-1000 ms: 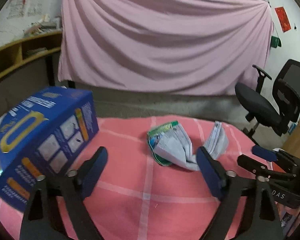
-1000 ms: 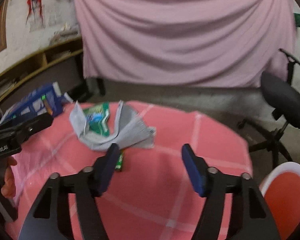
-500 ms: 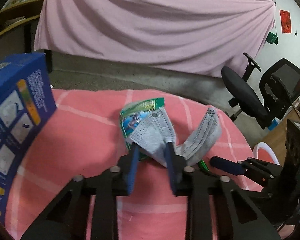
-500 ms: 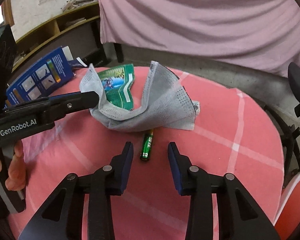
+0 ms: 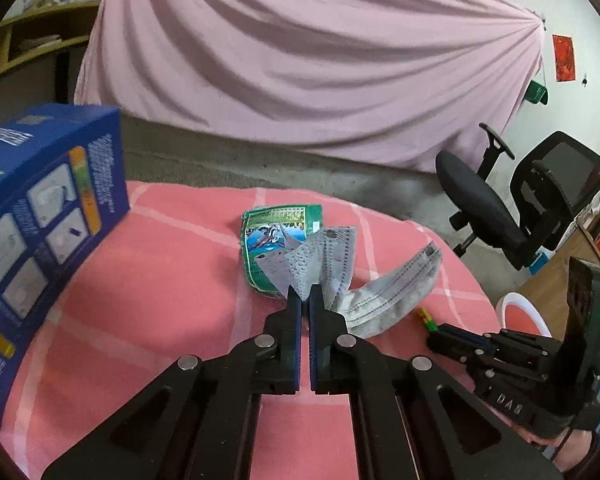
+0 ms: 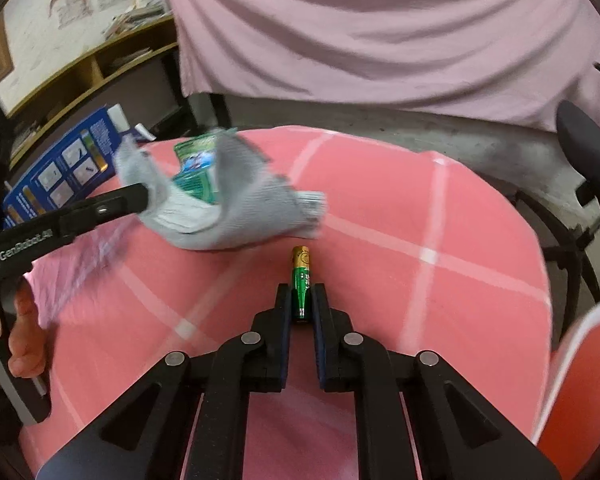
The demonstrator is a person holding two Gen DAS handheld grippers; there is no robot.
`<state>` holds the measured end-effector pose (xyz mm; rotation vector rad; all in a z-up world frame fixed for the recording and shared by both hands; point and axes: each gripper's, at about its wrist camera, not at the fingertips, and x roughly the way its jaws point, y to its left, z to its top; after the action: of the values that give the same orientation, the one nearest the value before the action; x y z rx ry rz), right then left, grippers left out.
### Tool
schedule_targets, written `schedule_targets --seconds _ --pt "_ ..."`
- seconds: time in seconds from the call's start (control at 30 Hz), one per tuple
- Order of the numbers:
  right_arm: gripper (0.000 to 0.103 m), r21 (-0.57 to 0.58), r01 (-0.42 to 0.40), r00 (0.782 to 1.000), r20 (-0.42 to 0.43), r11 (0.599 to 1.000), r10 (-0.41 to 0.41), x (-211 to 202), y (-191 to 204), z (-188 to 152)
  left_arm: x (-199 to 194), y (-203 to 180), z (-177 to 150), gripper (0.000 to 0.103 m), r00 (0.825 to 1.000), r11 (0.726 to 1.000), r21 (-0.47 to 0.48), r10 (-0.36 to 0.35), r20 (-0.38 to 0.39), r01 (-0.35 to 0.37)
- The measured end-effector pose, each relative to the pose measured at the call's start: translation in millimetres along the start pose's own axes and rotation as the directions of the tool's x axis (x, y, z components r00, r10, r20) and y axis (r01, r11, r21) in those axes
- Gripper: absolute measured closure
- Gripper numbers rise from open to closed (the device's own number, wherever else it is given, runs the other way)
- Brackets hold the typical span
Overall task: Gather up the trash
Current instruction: 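Grasp the grey face mask with the left tool while the right tool grasps the green battery, then carry both items over the bucket and open both tools to release them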
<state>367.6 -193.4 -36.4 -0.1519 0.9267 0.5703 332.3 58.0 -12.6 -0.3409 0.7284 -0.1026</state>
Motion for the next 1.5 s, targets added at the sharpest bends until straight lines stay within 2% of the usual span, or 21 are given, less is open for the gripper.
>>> schedule_targets --seconds 0.17,0.37,0.63,1.0,1.17,1.27,1.33,1.5 --pt "0.095 0.020 0.004 0.996 0.092 1.000 -0.005 -25 -5 -9 -26 -15 -15 0.102 0.996 0.997 0.081 -0.006 0.086 -0.001" --pt "0.095 0.003 0.036 0.974 0.224 0.999 -0.035 -60 5 -22 -47 -41 -41 0.102 0.989 0.978 0.209 -0.042 0.142 0.011" --pt "0.095 -0.014 0.043 0.934 0.357 0.999 -0.035 -87 11 -36 -63 -55 -67 0.102 0.981 0.971 0.239 -0.056 0.185 0.010" --pt "0.095 -0.010 0.020 0.923 0.384 1.000 -0.015 -94 10 -39 -63 -65 -74 0.102 0.985 0.968 0.249 -0.051 0.164 0.009" --pt "0.095 -0.007 0.020 0.906 0.422 1.000 -0.015 -101 11 -44 -66 -69 -73 0.102 0.982 0.967 0.253 -0.046 0.182 -0.002" --pt "0.095 -0.007 0.014 0.886 0.464 1.000 -0.009 -109 11 -48 -72 -77 -75 0.102 0.974 0.962 0.273 -0.044 0.223 -0.020" --pt "0.095 -0.008 0.016 0.864 0.503 1.000 -0.010 -117 11 -51 -78 -83 -79 0.102 0.966 0.960 0.278 -0.041 0.256 -0.033" --pt "0.095 -0.022 0.060 0.810 0.585 0.998 -0.036 -138 8 -59 -98 -96 -95 0.102 0.938 0.971 0.232 -0.023 0.347 -0.062"
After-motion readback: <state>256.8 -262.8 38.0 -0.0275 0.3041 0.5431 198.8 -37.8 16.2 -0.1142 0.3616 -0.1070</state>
